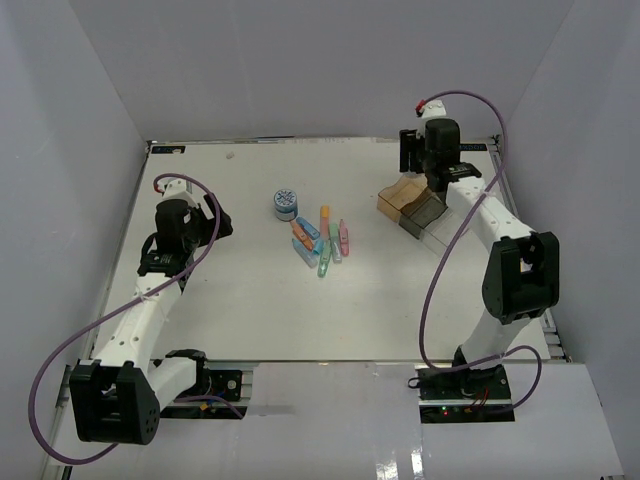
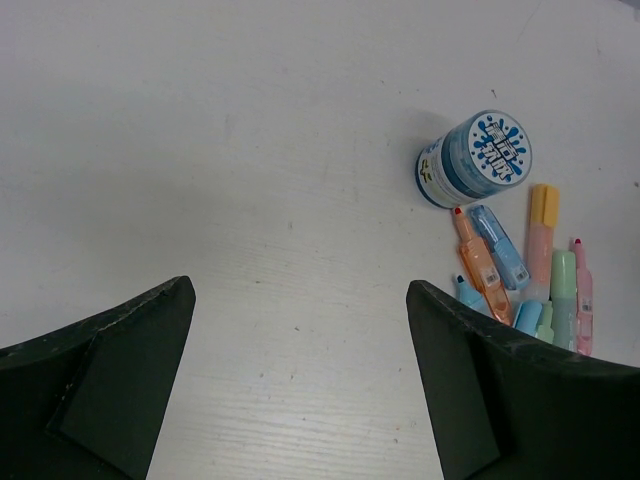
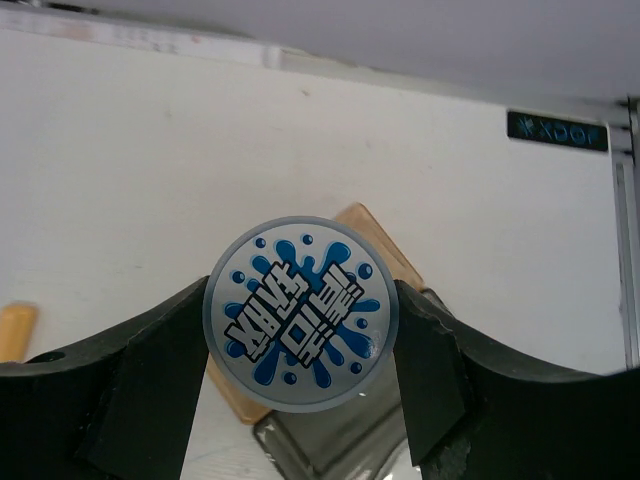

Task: Sort the stationery into containers
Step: Place the stationery in the storage box.

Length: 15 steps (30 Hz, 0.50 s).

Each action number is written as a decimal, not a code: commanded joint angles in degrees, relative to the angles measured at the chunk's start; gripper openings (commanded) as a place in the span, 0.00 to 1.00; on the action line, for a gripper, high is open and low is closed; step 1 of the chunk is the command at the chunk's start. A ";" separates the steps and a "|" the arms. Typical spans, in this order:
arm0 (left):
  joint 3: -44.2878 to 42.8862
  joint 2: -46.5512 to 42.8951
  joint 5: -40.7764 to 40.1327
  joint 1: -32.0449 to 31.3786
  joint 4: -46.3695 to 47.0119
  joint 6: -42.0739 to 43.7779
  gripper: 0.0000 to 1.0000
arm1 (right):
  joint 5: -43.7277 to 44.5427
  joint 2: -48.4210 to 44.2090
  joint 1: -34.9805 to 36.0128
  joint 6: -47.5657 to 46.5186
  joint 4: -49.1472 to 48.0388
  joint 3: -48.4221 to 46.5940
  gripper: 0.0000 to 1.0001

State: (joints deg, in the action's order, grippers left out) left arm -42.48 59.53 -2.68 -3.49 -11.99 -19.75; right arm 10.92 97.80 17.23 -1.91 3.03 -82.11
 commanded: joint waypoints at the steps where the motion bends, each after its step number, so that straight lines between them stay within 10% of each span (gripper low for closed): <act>1: -0.94 -0.11 0.92 0.23 0.21 0.41 0.98 | -0.19 1.77 -2.11 3.05 -0.74 0.19 0.30; 15: -1.03 0.15 1.27 0.32 0.21 0.50 0.98 | -2.74 13.38 -7.21 0.33 -1.35 -5.78 0.30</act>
State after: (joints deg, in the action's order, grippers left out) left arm -42.48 59.72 -2.28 -3.49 -11.99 -19.70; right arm 9.56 110.48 10.57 -0.60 5.41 -84.60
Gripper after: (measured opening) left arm 0.979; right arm 0.712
